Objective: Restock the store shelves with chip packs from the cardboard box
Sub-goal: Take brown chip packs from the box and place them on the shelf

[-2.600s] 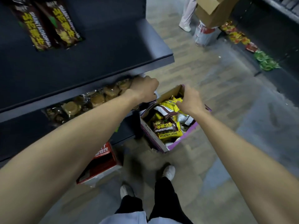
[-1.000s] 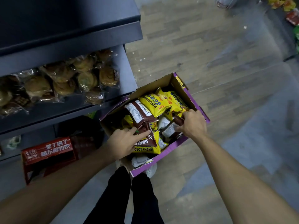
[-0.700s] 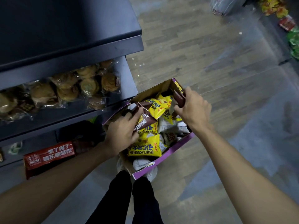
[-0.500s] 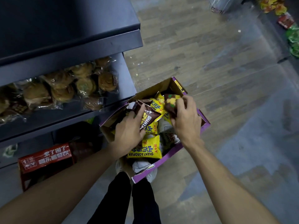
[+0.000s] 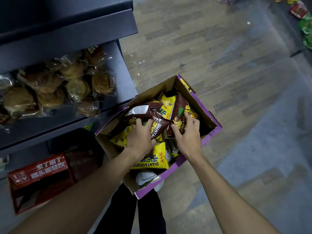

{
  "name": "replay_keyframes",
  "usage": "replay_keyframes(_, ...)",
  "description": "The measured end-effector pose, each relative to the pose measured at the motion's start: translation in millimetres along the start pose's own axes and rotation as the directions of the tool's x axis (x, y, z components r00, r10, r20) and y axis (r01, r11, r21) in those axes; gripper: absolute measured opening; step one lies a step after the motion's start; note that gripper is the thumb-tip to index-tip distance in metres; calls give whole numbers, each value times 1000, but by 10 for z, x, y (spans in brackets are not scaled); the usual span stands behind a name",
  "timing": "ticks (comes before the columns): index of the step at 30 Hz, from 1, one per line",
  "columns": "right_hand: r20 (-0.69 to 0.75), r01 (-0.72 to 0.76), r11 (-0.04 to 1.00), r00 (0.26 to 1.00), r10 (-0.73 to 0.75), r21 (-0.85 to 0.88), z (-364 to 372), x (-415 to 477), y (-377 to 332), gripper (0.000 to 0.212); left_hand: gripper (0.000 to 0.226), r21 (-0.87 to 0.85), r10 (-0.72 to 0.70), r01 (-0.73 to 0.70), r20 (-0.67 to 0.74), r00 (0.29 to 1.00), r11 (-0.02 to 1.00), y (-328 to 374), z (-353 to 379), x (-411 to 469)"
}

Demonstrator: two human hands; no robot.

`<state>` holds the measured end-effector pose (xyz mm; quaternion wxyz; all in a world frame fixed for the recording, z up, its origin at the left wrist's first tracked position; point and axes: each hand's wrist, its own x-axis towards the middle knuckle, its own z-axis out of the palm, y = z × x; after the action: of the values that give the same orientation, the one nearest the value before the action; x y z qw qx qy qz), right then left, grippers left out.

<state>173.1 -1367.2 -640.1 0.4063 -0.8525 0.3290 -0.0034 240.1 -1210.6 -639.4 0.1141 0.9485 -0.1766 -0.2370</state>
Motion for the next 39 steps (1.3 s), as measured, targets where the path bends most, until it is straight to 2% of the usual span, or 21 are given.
replay_keyframes(4, 92, -30, 998, 995, 35, -52, 36, 100, 0, 63, 80, -17, -28, 28, 28, 999, 999, 0, 62, -4)
replay_keyframes(6, 106, 12, 994, 994, 0, -105, 18, 134, -44, 67, 83, -20, -29, 29, 16, 999, 999, 15, 46, -16)
replay_keyframes(10, 25, 25, 948, 1000, -17, -317, -37, 109, -147, 90, 91, 29, 24, -23, -59, 998, 999, 46, -96, -212)
replay_keyframes(13, -40, 34, 872, 997, -61, -488, -37, 26, -247, 92, 84, 37, 34, -30, -104, 994, 999, 32, -277, -435)
replay_keyframes(16, 4, 89, 821, 994, -105, -564, 60, -38, -326, 91, 77, -3, 24, -25, -172, 985, 1000, 34, -470, -521)
replay_keyframes(20, 51, 46, 813, 999, -20, -581, 188, -22, -314, 89, 75, -61, 32, -48, -245, 969, 997, 5, -596, -557)
replay_keyframes(22, 105, 63, 776, 995, 4, -627, 232, 23, -274, 89, 75, -77, 34, -58, -275, 961, 995, -32, -619, -643)
replay_keyframes(26, 197, 71, 741, 977, 84, -668, 357, 80, -234, 92, 75, -173, -23, -30, -297, 955, 985, -139, -612, -810)
replay_keyframes(31, 221, 18, 763, 961, 165, -646, 421, 122, -183, 93, 77, -138, -61, 20, -303, 951, 990, -235, -612, -648)
replay_keyframes(35, 241, 17, 842, 961, 136, -539, 285, 125, -151, 84, 76, -83, -39, 10, -351, 936, 997, -251, -665, -428)
replay_keyframes(39, 109, 48, 862, 994, 9, -505, 75, -7, -133, 73, 75, -80, -19, -11, -368, 930, 997, -221, -700, -287)
